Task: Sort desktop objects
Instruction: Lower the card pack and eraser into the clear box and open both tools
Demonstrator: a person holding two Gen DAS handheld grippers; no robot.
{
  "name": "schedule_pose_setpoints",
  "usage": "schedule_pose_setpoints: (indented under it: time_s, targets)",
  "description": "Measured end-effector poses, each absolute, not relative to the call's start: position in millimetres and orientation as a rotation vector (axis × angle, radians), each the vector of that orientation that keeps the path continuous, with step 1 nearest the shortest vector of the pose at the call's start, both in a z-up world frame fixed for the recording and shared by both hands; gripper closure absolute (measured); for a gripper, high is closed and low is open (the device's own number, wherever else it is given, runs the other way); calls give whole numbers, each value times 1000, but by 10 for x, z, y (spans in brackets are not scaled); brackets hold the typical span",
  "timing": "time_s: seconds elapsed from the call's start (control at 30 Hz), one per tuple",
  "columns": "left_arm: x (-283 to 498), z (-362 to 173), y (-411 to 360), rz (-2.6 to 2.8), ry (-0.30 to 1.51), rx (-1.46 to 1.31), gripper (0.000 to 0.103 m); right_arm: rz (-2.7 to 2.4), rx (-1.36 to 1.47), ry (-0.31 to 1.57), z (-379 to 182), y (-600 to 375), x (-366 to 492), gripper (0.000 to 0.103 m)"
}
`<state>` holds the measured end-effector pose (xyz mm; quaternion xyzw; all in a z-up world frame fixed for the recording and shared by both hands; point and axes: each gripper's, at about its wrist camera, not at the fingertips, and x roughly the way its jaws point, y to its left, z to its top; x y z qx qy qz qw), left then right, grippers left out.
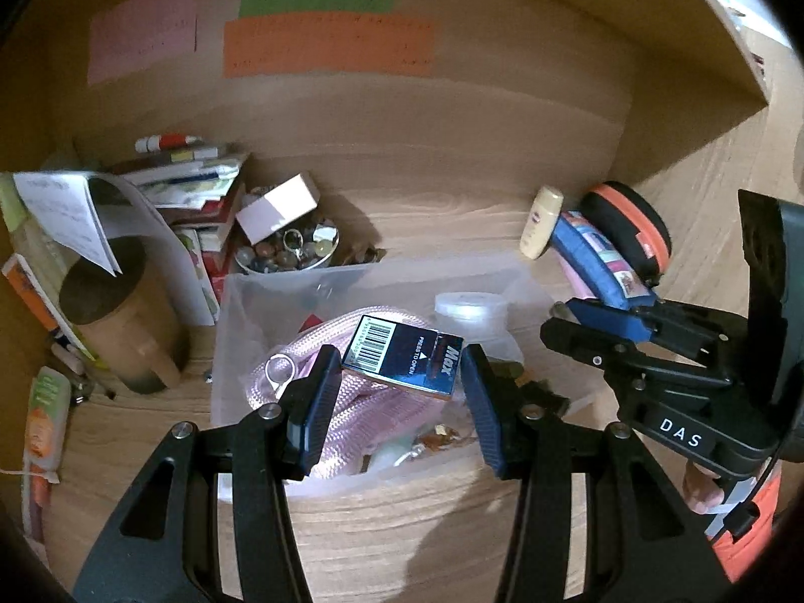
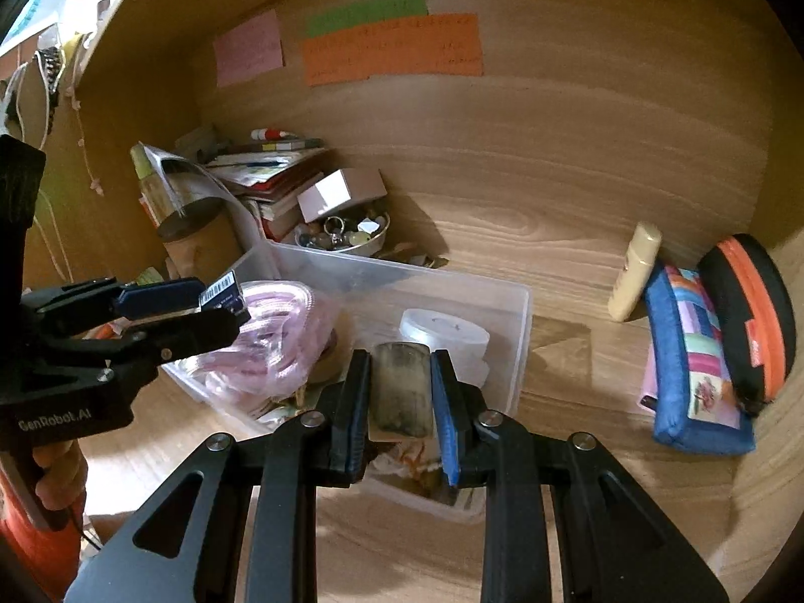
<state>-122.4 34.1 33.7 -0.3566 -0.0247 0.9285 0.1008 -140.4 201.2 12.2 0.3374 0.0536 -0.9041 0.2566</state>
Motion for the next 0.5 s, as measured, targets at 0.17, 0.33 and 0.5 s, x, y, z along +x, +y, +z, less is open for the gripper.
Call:
schedule_pose_setpoints:
  time_s: [0.17,0.33,0.5]
  targets:
    - [-1354,222,260,2730,-100,-1094,54,-2439,960,156,-7,1945,-1527,81]
    - [-1477,97,188,2693,-140,-1133,54,-2431,997,165,-106,1911,-1609,81]
    - [-1483,88,190,2695,-130,-1115,52,-2426,993,189,-138,1862,-1625,81]
